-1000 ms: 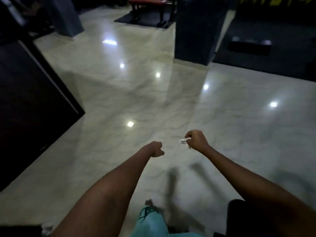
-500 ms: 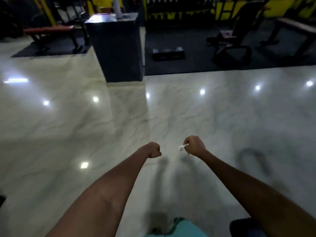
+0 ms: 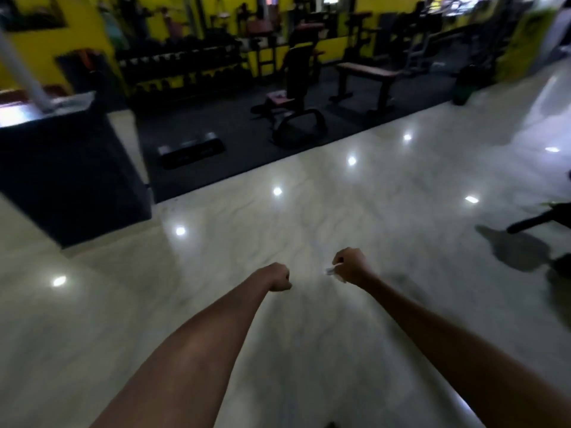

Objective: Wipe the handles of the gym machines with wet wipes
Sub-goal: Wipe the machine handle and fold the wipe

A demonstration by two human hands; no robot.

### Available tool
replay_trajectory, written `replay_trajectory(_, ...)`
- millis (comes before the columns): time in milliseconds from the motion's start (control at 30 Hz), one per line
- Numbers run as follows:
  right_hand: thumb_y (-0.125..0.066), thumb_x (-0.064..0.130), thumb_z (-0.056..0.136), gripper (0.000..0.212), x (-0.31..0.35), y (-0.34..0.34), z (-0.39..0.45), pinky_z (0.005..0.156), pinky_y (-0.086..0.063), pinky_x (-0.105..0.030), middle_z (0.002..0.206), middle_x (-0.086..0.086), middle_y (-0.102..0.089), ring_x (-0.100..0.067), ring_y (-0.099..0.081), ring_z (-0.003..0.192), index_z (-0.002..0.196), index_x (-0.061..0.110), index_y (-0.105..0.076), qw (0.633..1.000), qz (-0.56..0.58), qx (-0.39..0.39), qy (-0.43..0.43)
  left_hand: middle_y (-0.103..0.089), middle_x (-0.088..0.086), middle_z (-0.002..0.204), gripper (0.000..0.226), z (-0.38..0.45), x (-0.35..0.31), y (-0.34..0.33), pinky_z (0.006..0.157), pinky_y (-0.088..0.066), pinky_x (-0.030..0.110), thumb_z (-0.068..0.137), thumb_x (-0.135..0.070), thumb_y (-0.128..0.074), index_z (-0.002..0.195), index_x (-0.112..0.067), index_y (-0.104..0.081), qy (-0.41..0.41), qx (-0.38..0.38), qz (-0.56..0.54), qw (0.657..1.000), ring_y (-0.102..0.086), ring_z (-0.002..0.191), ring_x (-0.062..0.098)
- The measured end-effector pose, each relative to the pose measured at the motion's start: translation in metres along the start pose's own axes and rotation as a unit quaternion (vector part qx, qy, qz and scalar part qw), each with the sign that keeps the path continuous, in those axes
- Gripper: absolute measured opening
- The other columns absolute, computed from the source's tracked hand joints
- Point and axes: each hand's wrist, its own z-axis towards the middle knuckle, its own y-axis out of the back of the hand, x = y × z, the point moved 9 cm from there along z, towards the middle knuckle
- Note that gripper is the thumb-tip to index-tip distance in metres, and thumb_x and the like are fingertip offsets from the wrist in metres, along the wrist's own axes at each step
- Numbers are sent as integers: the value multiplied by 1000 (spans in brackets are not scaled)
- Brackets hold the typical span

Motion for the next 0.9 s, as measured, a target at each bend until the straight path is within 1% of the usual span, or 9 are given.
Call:
replay_trajectory(33,-80,24,70,16,-15,15,11,65,-48,-24,85,-7,-69,-21,-65,77,76,12,-72,1000,3,-11,-17,-59,19,123,36,21,-17,13,89,-46,34,93,-26,-53,114,2,-64,-16,3,14,1000,-57,111,29)
replay_trajectory(133,-82,29,66,23,-61,54,36,66,-53,-28,82,-12,-70,-27,-68,76,75,11,-71,997,12,-42,-68,-61,18,120,34,73,-71,45,87,-47,34,93,-24,-52,111,3,-64,-65,2,29,997,-59,107,29)
replay_trajectory(300,-72,19,77,5,-128,108,37,62,-44,-25,86,-9,-69,-22,-65,80,80,16,-72,985,9,-90,-147,-58,16,127,36,134,-174,67,91,-44,33,94,-23,-53,120,0,-61,-166,36,75,983,-54,115,28)
replay_trajectory(400,-75,25,75,14,-177,140,33,59,-39,-21,86,-8,-70,-21,-64,76,81,13,-72,970,33,-128,-203,-60,16,124,34,165,-237,73,89,-45,31,94,-21,-52,118,1,-62,-232,55,111,965,-56,112,27)
replay_trajectory(500,-76,28,75,17,-226,171,28,59,-41,-23,83,-10,-70,-19,-60,68,80,13,-71,949,55,-155,-269,-62,18,120,33,196,-300,78,80,-45,30,94,-20,-52,114,2,-64,-295,69,168,938,-59,101,26)
replay_trajectory(633,-71,20,80,17,-279,222,14,68,-51,-32,98,-12,-69,-27,-66,84,93,8,-71,914,56,-217,-338,-58,18,127,36,227,-384,97,88,-44,32,96,-20,-49,121,3,-60,-369,63,223,900,-55,114,31)
replay_trajectory(700,-72,23,79,20,-300,245,2,67,-48,-29,100,-11,-69,-27,-66,88,94,9,-71,895,58,-249,-367,-54,19,132,37,235,-423,107,92,-40,32,98,-19,-47,125,5,-56,-401,54,247,881,-51,120,31)
replay_trajectory(800,-71,27,80,22,-325,275,-24,70,-47,-26,103,-9,-69,-25,-65,92,95,12,-73,862,49,-294,-411,-53,18,132,37,242,-482,108,95,-40,33,97,-20,-48,125,4,-56,-448,53,258,854,-50,120,31)
replay_trajectory(900,-74,31,77,25,-347,291,-59,68,-47,-25,97,-10,-70,-24,-66,87,90,10,-74,819,78,-333,-462,-54,16,130,36,233,-531,96,97,-41,35,97,-23,-50,124,-1,-57,-504,65,298,808,-50,119,28)
